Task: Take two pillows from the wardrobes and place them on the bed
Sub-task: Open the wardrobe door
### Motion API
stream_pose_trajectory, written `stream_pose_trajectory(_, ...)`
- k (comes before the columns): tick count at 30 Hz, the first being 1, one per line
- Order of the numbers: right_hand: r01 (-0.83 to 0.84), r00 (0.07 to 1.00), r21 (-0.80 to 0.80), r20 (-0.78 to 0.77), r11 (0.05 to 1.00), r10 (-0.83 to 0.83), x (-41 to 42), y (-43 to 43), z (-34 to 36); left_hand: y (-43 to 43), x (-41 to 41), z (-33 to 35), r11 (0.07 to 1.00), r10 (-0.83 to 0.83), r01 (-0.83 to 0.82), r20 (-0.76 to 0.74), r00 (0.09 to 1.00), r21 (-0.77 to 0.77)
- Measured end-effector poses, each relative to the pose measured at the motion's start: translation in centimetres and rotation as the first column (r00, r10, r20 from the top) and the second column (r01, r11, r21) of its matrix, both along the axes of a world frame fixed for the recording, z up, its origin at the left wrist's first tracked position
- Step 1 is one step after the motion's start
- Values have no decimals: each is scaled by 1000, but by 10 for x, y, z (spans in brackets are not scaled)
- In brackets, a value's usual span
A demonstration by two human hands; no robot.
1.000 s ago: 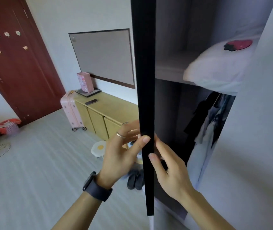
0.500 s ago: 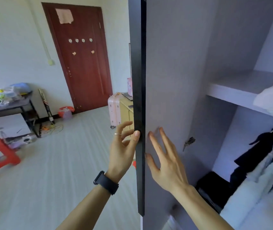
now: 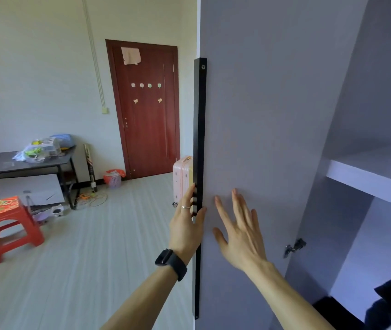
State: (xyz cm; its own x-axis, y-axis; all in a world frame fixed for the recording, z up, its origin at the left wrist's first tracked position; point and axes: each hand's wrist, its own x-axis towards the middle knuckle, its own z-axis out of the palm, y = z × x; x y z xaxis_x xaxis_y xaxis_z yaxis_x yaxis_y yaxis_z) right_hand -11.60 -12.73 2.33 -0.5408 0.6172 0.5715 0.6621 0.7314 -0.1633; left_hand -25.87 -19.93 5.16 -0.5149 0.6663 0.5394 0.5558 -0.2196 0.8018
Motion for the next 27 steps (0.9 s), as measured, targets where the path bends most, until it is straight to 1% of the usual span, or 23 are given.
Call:
stream_pose_trajectory(6,-11,1000,-1,-7,1000,11,4,-2,1,-2,-3,-5,1000,7,-7,-100,995,-6)
stream_pose_trajectory(8,-30,999,-36,-37,999,29,12,-8,2,-9,1,-5,999,36,-38,-185,982,-6)
stream_pose_trajectory(10,-36,996,-81,-90,996,29,28,-19,-2,-19,10,-10,995,101,-95,-295,950,33)
stream_pose_trajectory(12,-14,990,-107,-140,994,-1,53,-34,-14,-30,27,-21,992,117,-97,-349,930,76)
stream_pose_trajectory(13,11,987,-117,-159,993,-29,68,-43,-23,-36,40,-29,995,86,-63,-367,926,75)
stream_pose_trajectory(15,73,976,-145,-192,987,-100,103,-64,-44,-47,69,-48,998,-40,53,-397,917,20)
stream_pose_trajectory(17,156,960,-173,-206,972,-191,140,-86,-65,-53,101,-65,981,-196,177,-403,894,-84)
stream_pose_trajectory(19,255,933,-188,-211,948,-293,178,-109,-83,-52,133,-80,941,-334,285,-378,864,-180)
stream_pose_trajectory(21,358,890,-212,-219,910,-401,214,-129,-93,-45,164,-90,883,-465,400,-342,816,-248)
stream_pose_trajectory(23,466,834,-202,-224,861,-504,247,-142,-93,-33,195,-93,807,-588,514,-314,745,-291)
stream_pose_trajectory(25,582,764,-152,-236,799,-601,280,-149,-83,-18,229,-90,720,-693,617,-275,667,-318)
stream_pose_trajectory(27,692,678,-93,-256,716,-689,311,-152,-68,-4,263,-79,632,-774,702,-224,593,-327)
